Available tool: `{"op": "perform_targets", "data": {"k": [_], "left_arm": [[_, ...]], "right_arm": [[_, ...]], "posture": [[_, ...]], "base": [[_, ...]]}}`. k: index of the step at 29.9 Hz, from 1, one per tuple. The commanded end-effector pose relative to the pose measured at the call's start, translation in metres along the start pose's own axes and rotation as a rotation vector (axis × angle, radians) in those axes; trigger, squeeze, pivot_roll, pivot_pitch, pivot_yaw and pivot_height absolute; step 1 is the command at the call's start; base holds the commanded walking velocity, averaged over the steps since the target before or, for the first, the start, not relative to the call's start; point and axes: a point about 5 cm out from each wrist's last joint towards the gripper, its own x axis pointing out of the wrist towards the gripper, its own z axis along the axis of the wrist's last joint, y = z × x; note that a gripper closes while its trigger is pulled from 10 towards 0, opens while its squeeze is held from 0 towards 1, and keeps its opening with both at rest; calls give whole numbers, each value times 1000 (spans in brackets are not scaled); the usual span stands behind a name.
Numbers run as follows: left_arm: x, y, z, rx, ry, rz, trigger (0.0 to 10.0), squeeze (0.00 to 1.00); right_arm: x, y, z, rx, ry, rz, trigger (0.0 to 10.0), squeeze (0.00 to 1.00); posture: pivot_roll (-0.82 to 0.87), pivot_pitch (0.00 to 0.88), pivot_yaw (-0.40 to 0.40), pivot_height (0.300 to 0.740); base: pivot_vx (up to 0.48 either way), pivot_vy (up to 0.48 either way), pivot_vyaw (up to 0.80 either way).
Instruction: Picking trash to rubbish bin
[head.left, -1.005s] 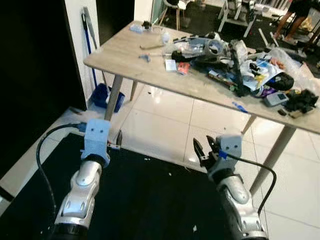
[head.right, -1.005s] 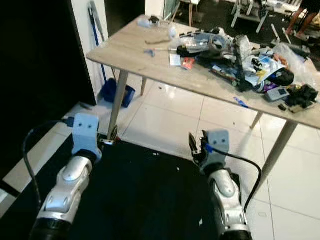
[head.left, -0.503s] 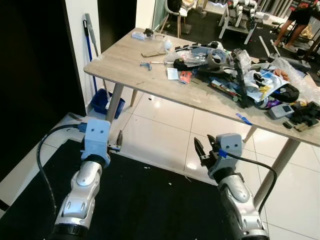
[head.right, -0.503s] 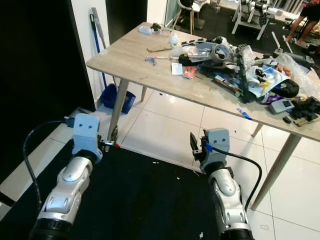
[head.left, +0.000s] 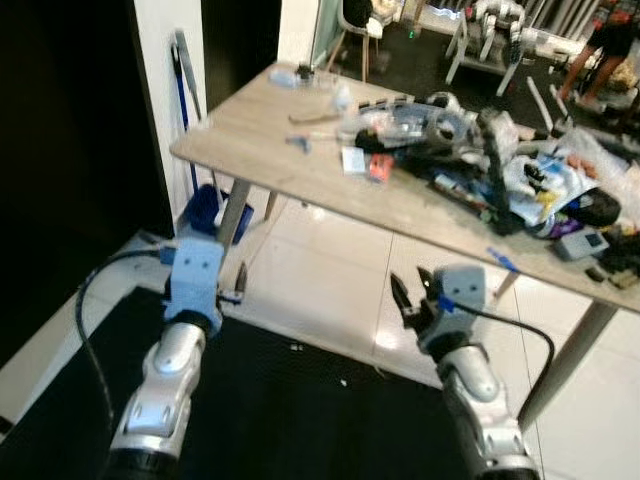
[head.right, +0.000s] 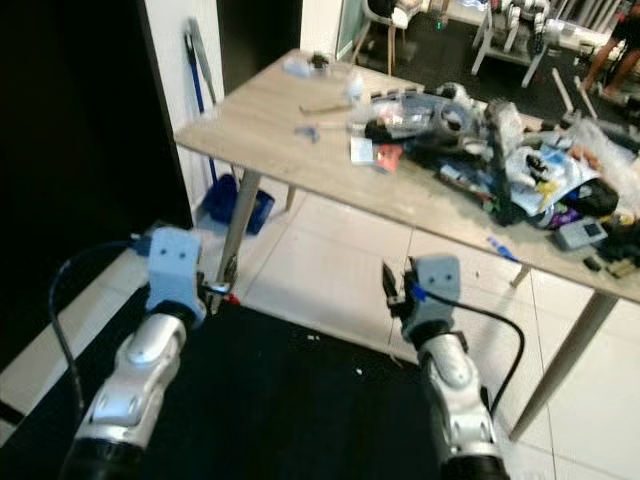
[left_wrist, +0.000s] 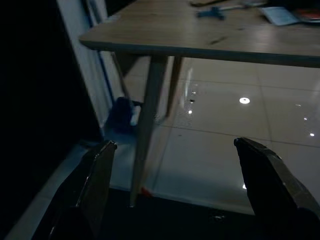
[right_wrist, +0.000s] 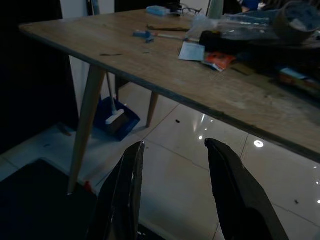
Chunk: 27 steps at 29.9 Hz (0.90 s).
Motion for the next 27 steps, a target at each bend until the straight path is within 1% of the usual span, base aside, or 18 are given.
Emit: {"op": "perform_targets", "data": {"k": [1, 5, 8, 27], "left_arm": [[-1, -4, -5, 7, 16, -18, 10000, 0], [-1, -4, -5, 9, 15, -18, 10000, 0], [-2, -4, -5, 9, 16, -17, 10000, 0], [-1, -3, -4, 10, 15, -17, 10000, 0]], "right_arm": [[-4, -6, -5, -8, 27, -16, 10000, 0], [-4, -6, -5, -1, 31, -15, 10000, 0], [-4, -3, -5, -25, 27, 8, 10000, 0], [-3, -4, -2, -46, 15, -20, 10000, 0]], "posture": [[-15, 91, -104, 740], [-15, 91, -104, 740], [-15, 91, -104, 740], [-12, 106, -104, 740]], "base": [[300, 0, 0], [302, 0, 0], [303, 0, 0], [301, 0, 0]]}}
